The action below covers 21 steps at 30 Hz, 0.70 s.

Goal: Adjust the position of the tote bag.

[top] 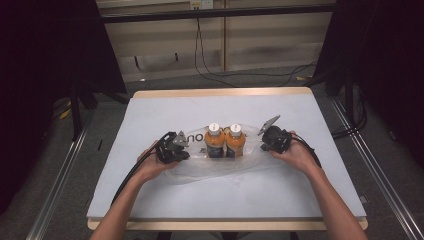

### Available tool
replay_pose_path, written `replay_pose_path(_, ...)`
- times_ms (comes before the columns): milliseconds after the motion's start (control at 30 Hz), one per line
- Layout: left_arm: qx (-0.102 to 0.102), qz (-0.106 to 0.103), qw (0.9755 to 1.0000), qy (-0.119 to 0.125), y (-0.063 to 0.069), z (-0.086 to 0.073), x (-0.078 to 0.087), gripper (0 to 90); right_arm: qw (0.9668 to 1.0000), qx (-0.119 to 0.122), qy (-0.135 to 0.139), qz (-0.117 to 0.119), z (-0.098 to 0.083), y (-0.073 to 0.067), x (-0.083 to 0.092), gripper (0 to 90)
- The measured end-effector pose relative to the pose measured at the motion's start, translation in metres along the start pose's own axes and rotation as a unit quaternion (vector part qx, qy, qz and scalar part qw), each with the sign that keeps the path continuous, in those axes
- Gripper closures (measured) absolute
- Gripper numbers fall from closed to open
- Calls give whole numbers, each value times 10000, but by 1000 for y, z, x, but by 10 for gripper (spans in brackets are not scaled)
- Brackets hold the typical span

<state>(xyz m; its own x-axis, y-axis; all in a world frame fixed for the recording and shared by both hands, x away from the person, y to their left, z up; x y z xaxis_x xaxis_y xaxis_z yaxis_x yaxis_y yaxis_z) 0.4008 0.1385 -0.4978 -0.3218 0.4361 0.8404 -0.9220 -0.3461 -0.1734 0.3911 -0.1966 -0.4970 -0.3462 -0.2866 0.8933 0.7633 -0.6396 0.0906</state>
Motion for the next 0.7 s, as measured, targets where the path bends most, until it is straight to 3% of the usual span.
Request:
replay_pose_path(167,39,57,10000,-5,1,-1,1,871,9998,131,-83,121,-11,2,7,900)
replay_pose_path(233,-18,48,10000,-14,1,-2,1,875,9997,108,-130,175,-17,3,10,900)
replay_pose_path(400,179,-9,9997,149,-2,-6,1,881,9996,69,-117,229,-34,7,18,900)
replay_pose_path(567,170,-27,9997,144,-3,-6,2,886,9993,-112,27,352,-49,12,25,900)
replay_pose_path(700,190,-40,9997,140,-3,-7,3,891,9997,-63,36,245,-52,11,26,900)
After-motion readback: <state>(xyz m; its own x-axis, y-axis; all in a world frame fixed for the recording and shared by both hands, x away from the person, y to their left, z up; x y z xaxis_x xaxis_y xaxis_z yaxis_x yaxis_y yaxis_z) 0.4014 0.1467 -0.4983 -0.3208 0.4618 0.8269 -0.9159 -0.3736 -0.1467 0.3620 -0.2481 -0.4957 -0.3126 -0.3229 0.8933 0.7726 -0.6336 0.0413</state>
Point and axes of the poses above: each handheld gripper's, and its own axes: x roughly backward along the jaws, z roughly out of its top, y roughly to its right, the point moved 4 cm from there along -x, roughly forward along the jaws, and after that the axes turned 3 degrees about z, right-handed, at the moved point
